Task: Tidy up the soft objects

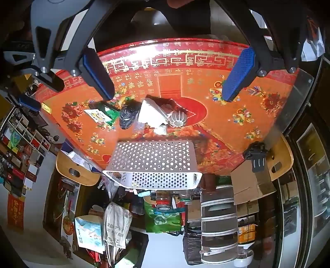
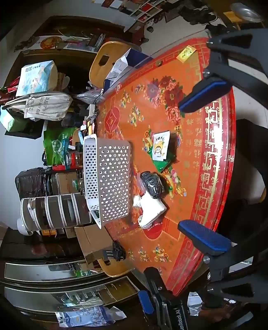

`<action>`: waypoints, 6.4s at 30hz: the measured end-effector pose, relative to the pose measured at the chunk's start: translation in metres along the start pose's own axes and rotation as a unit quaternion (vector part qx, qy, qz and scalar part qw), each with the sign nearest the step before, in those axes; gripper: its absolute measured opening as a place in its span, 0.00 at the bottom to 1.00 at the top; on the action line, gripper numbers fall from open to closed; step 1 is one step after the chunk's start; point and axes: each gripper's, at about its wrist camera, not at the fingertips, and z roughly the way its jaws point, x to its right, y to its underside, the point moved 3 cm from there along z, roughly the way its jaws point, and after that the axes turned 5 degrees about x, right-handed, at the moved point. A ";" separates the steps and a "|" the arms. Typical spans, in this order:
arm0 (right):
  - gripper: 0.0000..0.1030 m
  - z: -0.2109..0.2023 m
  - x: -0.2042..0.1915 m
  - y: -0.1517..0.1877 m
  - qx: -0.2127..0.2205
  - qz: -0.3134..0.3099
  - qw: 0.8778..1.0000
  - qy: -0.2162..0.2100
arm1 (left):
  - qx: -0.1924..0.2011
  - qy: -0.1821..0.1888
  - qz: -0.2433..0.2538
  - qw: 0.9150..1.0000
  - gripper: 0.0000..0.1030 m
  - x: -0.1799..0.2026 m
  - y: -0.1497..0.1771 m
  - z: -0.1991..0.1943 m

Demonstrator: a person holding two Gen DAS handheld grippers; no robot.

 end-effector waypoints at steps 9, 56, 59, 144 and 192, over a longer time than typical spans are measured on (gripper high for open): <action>1.00 0.001 0.003 0.002 -0.001 0.006 1.000 -0.002 | 0.007 0.002 0.005 1.000 1.00 0.000 -0.002 -0.007; 1.00 0.005 0.002 0.007 -0.013 0.016 1.000 -0.007 | 0.012 0.001 0.007 1.000 1.00 0.002 -0.002 -0.010; 1.00 0.005 0.002 0.007 -0.013 0.016 1.000 -0.007 | 0.011 0.001 0.008 1.000 1.00 0.002 -0.002 -0.010; 0.59 0.174 0.052 0.004 -0.093 0.056 0.993 -0.033 | -0.079 0.120 0.013 0.990 0.25 0.006 0.012 0.177; 0.67 0.157 0.023 -0.013 -0.056 0.004 0.996 -0.073 | -0.035 0.133 0.006 0.990 0.06 0.001 0.006 0.156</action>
